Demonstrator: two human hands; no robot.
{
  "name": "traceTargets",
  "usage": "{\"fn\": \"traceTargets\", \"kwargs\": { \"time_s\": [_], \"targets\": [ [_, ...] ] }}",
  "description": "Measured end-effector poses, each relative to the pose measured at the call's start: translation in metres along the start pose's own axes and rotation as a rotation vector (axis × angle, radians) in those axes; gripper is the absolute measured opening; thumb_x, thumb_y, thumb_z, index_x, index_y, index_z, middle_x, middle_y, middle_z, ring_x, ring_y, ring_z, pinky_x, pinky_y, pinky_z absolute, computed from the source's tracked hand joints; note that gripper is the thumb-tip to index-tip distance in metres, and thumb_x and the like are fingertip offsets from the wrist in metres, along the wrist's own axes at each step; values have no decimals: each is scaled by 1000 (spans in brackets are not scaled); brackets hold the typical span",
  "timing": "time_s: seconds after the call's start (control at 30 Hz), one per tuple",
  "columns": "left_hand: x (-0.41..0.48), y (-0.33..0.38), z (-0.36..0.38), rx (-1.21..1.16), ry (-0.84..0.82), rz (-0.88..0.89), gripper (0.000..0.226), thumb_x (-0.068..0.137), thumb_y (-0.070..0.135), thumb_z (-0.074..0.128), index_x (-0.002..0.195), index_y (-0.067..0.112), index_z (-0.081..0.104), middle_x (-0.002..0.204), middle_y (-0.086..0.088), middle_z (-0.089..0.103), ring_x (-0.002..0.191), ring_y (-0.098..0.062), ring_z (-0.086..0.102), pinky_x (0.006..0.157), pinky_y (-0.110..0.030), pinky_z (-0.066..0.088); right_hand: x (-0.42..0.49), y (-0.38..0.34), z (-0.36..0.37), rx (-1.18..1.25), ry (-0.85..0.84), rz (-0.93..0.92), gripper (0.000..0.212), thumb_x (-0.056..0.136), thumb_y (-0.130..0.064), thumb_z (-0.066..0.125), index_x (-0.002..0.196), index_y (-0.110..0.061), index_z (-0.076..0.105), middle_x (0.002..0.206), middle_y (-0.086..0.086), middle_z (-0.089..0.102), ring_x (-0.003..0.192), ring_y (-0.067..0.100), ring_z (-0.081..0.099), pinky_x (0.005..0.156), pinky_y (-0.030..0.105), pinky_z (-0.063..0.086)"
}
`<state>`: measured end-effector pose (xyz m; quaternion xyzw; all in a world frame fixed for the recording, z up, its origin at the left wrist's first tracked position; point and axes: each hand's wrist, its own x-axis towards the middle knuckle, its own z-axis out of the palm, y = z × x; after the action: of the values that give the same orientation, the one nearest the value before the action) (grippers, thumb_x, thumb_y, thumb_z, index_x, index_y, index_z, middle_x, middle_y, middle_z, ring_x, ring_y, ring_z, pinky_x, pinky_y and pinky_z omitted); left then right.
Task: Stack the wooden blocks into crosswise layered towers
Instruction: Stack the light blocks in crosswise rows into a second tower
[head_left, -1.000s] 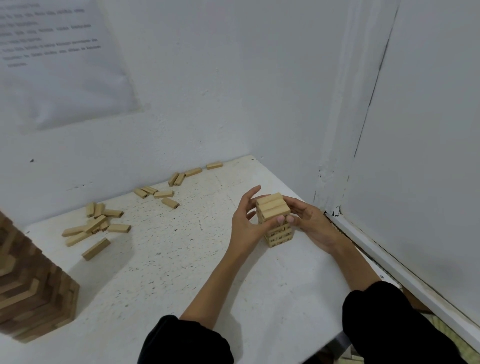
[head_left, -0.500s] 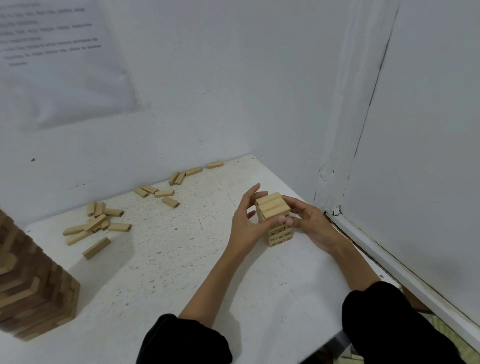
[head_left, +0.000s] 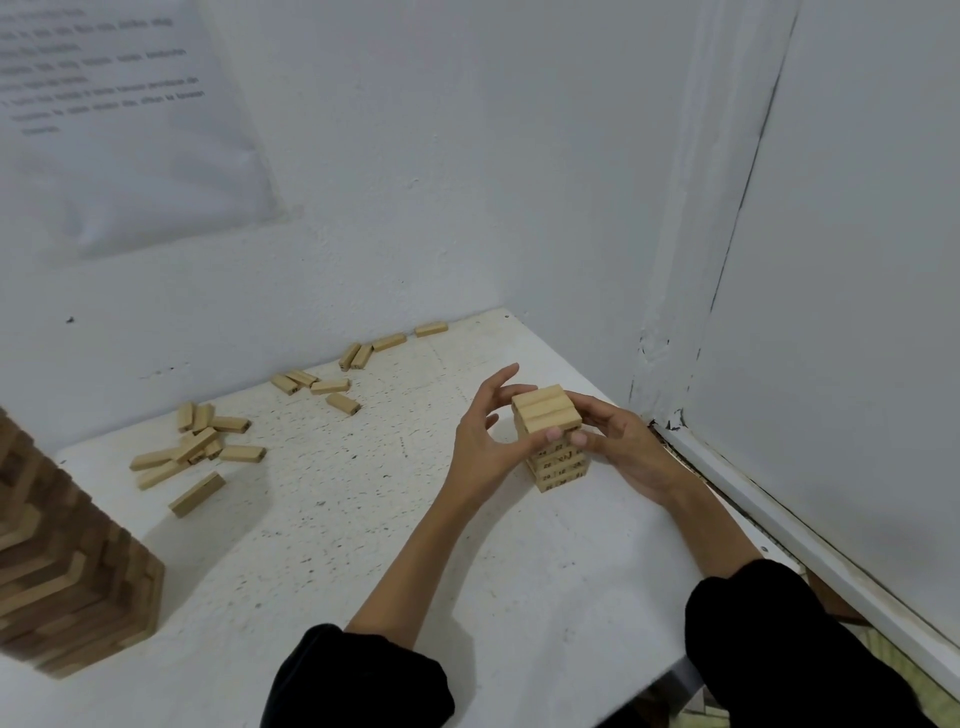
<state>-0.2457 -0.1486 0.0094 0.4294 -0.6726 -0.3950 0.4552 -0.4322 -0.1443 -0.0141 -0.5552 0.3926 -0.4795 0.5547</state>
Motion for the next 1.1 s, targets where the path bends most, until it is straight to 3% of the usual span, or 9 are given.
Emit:
{"fn": "traceTargets", "kwargs": {
  "time_s": [0.3, 0.47, 0.63, 0.83, 0.97, 1.1],
  "targets": [
    [-3, -5, -2, -7, -40, -29, 86, 54, 53, 75, 131, 38, 41, 118, 19, 59, 112, 9, 50, 97, -23, 38, -1, 1, -2, 6, -41, 23, 66, 62, -23, 77, 124, -27, 56, 118, -10, 64, 108, 9, 61, 79, 22, 50],
    [1, -2, 5, -11, -48, -28, 87, 54, 53, 76, 133, 37, 42, 121, 17, 59, 114, 7, 50, 101, -24, 38, -2, 3, -2, 7, -30, 22, 60, 69, -8, 73, 124, -25, 57, 116, -9, 65, 106, 10, 62, 78, 22, 50],
    [3, 0, 12, -38, -30, -40, 87, 51, 52, 76, 131, 36, 46, 111, 23, 60, 109, 11, 51, 100, -20, 37, -4, 2, -3, -15, -65, 28, 71, 60, -18, 80, 124, -38, 56, 122, -7, 62, 110, 14, 61, 79, 28, 52],
    [4, 0, 14, -36, -10, -47, 88, 50, 52, 77, 130, 36, 46, 114, 14, 61, 108, 9, 52, 88, 1, 33, -6, 4, 0, -133, -72, 7, 77, 61, -22, 80, 132, -28, 50, 123, -6, 62, 113, 15, 58, 85, 27, 50],
    [4, 0, 16, -30, 5, -37, 82, 54, 45, 80, 129, 37, 46, 112, 16, 61, 106, 12, 51, 87, 2, 32, -6, 5, -2, -115, -50, 9, 74, 65, -11, 78, 133, -23, 50, 121, -4, 63, 110, 18, 60, 79, 29, 52],
    [2, 2, 17, -34, 20, -35, 86, 51, 51, 77, 130, 37, 45, 113, 17, 60, 106, 13, 51, 87, 2, 33, -7, 6, 0, -129, -36, 15, 74, 65, -12, 78, 133, -22, 50, 121, -3, 63, 110, 20, 60, 79, 29, 53]
  ]
}}
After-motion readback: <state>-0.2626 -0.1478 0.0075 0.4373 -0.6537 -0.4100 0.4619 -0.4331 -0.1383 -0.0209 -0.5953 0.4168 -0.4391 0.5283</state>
